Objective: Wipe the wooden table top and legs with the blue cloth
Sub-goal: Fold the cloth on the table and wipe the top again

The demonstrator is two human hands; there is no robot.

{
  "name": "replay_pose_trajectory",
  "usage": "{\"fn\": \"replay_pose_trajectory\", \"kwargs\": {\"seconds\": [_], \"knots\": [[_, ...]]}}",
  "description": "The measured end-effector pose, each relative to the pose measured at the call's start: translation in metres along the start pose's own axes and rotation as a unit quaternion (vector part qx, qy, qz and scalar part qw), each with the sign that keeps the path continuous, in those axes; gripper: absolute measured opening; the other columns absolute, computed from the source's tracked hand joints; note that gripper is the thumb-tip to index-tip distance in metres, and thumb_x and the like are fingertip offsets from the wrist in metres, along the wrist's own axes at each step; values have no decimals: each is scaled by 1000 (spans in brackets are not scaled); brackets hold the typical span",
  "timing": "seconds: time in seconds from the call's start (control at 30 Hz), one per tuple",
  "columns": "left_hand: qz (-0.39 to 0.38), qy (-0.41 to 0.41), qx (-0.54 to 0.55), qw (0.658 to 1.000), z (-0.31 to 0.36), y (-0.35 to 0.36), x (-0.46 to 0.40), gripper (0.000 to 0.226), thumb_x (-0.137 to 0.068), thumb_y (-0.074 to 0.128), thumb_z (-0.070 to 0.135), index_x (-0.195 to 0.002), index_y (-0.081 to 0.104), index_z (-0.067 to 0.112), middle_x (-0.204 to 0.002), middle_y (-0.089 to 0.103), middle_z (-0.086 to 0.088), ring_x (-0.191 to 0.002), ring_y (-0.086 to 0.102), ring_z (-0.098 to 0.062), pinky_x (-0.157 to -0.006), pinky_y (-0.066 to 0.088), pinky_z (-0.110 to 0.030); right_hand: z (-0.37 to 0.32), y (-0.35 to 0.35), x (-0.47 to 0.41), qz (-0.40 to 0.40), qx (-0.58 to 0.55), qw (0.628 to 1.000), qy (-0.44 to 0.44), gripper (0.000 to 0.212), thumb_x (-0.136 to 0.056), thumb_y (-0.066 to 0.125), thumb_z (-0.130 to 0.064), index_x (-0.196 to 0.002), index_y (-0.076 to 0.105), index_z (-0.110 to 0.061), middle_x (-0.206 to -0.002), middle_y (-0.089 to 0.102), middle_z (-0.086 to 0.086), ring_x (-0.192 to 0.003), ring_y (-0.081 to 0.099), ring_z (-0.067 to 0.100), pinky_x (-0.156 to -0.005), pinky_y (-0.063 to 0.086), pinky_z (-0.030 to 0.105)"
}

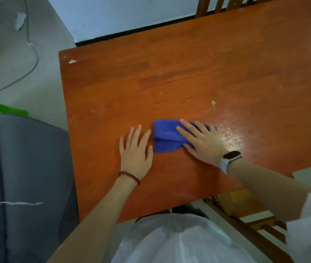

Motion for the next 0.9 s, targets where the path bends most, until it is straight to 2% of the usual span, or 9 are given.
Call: {"fn": "replay_pose_trajectory", "kwargs": {"seconds": [0.13,0.27,0.33,0.4,0.53,0.6,0.67,0.77,0.9], "knots": [[-49,-78,-53,994,-15,17,8,54,-91,26,43,-143,20,28,-155,7,-5,-143,-3,-24,-111,-6,-52,37,-2,29,81,-21,974,213,47,-83,39,-35,-121,54,-10,-129,54,7,-111,48,30,-82,44,46],[-41,-71,-29,996,-18,14,9,48,-94,33,39,-140,28,29,-154,12,-2,-143,0,-20,-112,-5,-49,73,-6,68,93,-17,921,377,51,-80,41,-37,-120,56,-9,-117,58,15,-102,54,38,-79,43,46],[-19,-67,13,997,-22,7,9,43,-95,37,32,-137,37,26,-153,20,0,-143,6,-17,-113,-3,-44,64,-5,77,103,-31,906,409,52,-79,41,-36,-123,54,-11,-118,57,16,-100,53,40,-78,43,47],[8,-65,82,994,-32,-3,10,37,-95,39,25,-131,46,20,-148,32,-3,-141,18,-17,-115,7,-42,25,-5,79,121,-27,928,352,53,-76,44,-35,-125,53,-18,-119,54,12,-100,49,38,-75,42,44],[70,-116,121,983,-69,-26,30,34,-94,42,18,-126,52,11,-139,44,-12,-134,32,-27,-112,22,-39,-115,2,91,88,-117,988,53,53,-71,52,-33,-124,50,-31,-120,40,0,-102,40,28,-73,40,38],[67,-150,98,981,-81,-29,49,35,-94,43,19,-128,50,10,-141,41,-14,-134,32,-28,-112,22,-40,-176,8,105,36,-179,977,-107,45,-76,46,-30,-121,52,-33,-120,43,-2,-98,43,25,-71,37,36],[41,-187,74,979,-88,-26,72,38,-94,43,22,-131,46,14,-145,36,-11,-136,28,-27,-113,20,-43,-202,10,115,-20,-258,946,-198,42,-78,42,-24,-117,56,-30,-115,51,0,-92,44,23,-70,41,35],[18,-208,53,976,-85,-18,98,41,-93,44,26,-133,44,17,-147,32,-9,-138,23,-27,-113,18,-47,-178,-3,119,-26,-363,916,-168,44,-76,42,-19,-116,59,-24,-112,59,6,-92,51,26,-74,49,40],[38,-229,33,972,-70,-13,112,41,-92,45,27,-133,44,18,-149,28,-9,-140,16,-28,-114,13,-51,-89,-29,114,88,-407,909,13,46,-77,44,-17,-121,57,-12,-114,55,15,-103,46,24,-87,46,45]]}}
Point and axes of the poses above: each hand's wrist, its own x-axis away from the middle knuckle, its own y-axis out of the palm, z = x × y, the point moved 5 cm from there along -x, towards the middle knuckle
